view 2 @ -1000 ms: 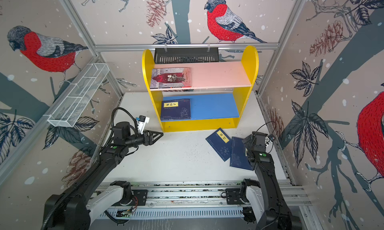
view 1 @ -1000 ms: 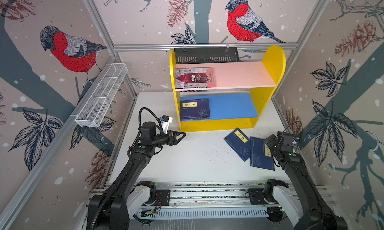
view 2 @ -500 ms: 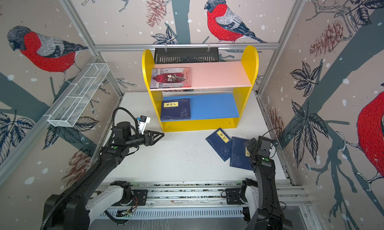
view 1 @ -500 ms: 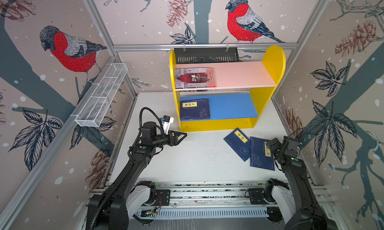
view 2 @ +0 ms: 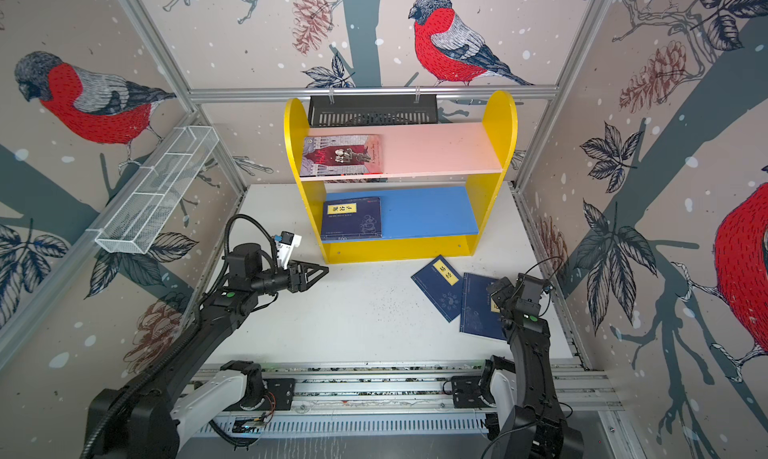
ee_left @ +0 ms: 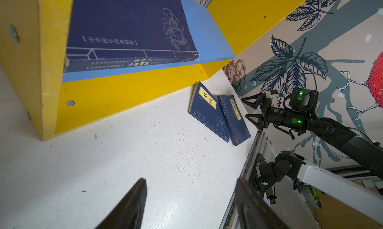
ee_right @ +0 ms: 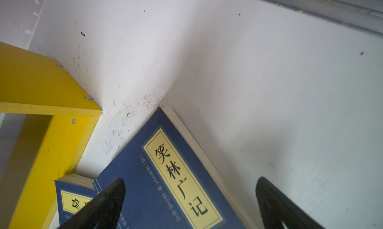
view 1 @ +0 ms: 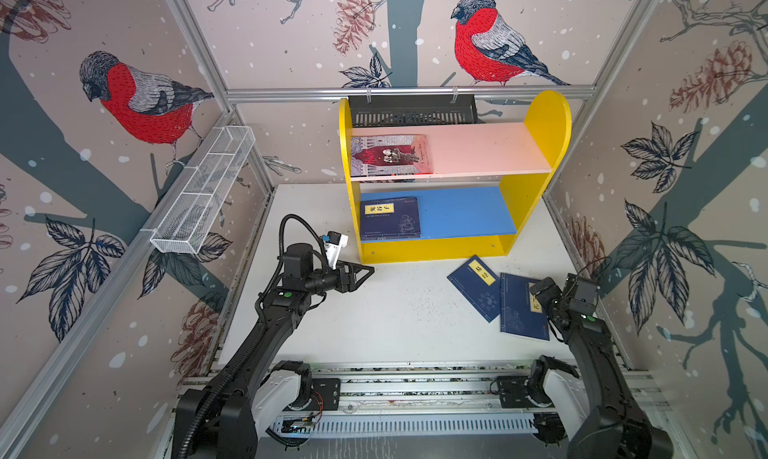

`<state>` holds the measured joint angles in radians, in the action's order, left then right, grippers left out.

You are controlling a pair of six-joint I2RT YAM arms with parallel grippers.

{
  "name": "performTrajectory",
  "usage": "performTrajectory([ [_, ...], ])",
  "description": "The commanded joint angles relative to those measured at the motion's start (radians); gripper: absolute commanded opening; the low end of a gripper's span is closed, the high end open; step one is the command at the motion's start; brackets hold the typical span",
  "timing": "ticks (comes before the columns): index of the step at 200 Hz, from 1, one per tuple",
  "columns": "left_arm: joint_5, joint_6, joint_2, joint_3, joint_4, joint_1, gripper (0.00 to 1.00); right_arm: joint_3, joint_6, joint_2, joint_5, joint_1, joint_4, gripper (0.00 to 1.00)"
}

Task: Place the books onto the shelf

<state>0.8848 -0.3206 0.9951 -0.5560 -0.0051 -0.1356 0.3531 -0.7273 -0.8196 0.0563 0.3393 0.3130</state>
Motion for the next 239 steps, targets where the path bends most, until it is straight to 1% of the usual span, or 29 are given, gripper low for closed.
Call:
performTrajectory([
  [1,0.008,0.018,-0.005,0.002,0.006,-0.001,0.68,-0.002,0.024,-0.014,0.047,0.001,-0.027,0.99],
  [50,0.011,0.017,-0.013,0.008,0.015,-0.001,0.69,0.001,0.029,-0.027,0.087,0.000,-0.024,0.99],
  [87,0.015,0.009,-0.015,0.011,0.025,0.000,0.69,-0.009,0.003,-0.056,0.186,-0.003,-0.060,0.97],
  [141,0.013,0.011,-0.019,0.017,0.024,0.000,0.69,0.020,-0.009,-0.081,0.265,-0.078,-0.085,0.95],
  [188,0.014,0.008,-0.015,0.016,0.025,0.000,0.69,0.057,-0.010,-0.097,0.262,-0.160,-0.058,0.95],
  [218,0.009,0.006,-0.015,0.015,0.022,0.000,0.69,0.100,0.032,-0.114,0.144,-0.184,0.022,0.97],
  [239,0.000,0.011,-0.015,0.011,0.011,0.000,0.69,0.104,0.058,-0.138,0.131,-0.184,0.028,0.97],
])
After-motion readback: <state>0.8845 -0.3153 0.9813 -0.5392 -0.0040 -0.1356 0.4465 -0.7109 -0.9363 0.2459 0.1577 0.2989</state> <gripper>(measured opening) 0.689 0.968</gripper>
